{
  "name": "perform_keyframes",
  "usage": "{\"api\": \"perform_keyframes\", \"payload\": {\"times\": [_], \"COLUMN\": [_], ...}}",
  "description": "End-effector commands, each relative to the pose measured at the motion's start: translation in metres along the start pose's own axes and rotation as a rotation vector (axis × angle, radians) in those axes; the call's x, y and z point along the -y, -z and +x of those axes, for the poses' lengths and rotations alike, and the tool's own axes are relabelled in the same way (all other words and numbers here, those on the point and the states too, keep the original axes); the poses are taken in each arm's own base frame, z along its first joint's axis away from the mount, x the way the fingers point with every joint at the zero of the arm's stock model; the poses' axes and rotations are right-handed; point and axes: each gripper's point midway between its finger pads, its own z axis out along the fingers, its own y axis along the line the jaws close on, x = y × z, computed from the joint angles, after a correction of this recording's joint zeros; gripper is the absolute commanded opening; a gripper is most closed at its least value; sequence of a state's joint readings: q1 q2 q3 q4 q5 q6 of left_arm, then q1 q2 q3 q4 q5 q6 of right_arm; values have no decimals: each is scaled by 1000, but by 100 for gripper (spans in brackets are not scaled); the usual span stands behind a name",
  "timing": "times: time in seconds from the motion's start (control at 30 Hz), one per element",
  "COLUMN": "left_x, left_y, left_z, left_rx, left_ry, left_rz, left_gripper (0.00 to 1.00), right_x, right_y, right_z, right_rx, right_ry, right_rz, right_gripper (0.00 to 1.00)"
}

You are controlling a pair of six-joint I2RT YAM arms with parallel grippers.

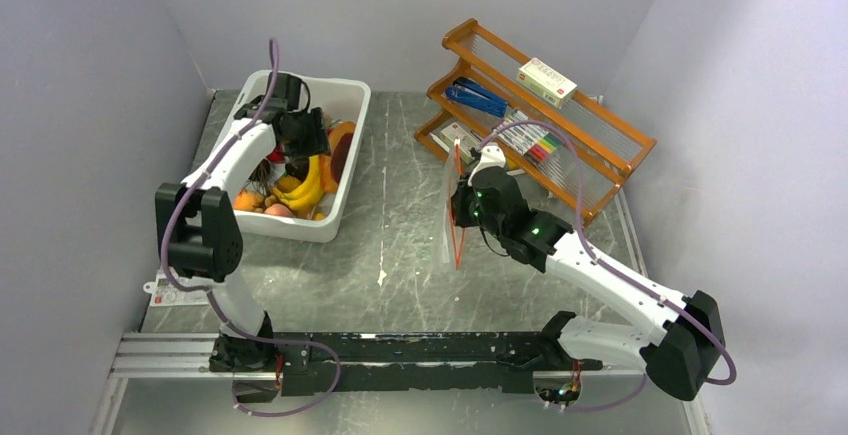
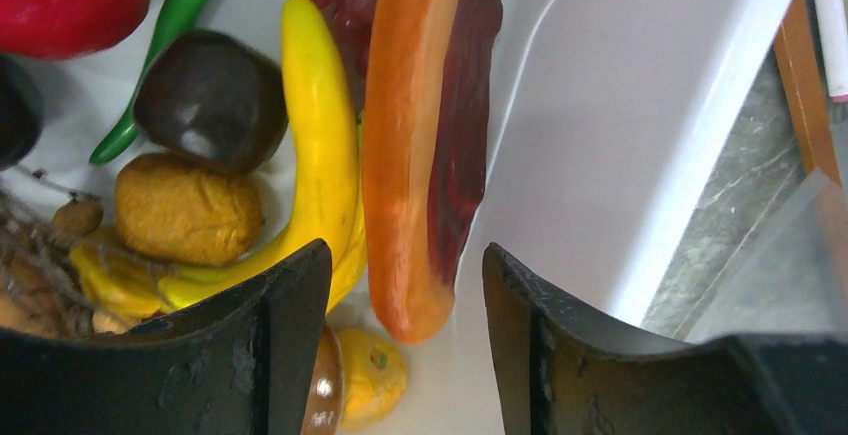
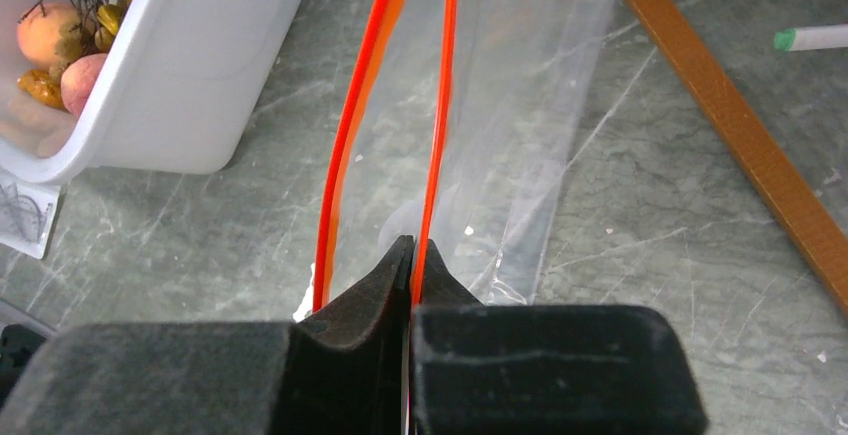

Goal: Place the food in the zip-top bag and seal the zipper
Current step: Pick up the fake food from the bin.

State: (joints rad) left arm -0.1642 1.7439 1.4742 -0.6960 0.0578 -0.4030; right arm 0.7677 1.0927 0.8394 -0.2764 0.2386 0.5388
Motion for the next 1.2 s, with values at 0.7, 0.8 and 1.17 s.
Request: {"api": "perform_keyframes", "payload": {"times": [0.7,0.8,1.17], "left_x": [16,15,29], "left_y": [-85,-90,-101], "left_z": [-36,-35,-20], "left_rx": [-61,-73,-117], "left_ry": [-102,-101,-28], "left_rz": [105,109,206], "left_gripper": [58,58,48], "right_x": [-9,-8,-8], "right_y": [7,5,3], "right_z": [-3,0,-10], "right_rx": [11,1,25], "right_ry": [-19,-12,2], "right_rz": [-56,-52,-35], "right_gripper": [0,0,0]}}
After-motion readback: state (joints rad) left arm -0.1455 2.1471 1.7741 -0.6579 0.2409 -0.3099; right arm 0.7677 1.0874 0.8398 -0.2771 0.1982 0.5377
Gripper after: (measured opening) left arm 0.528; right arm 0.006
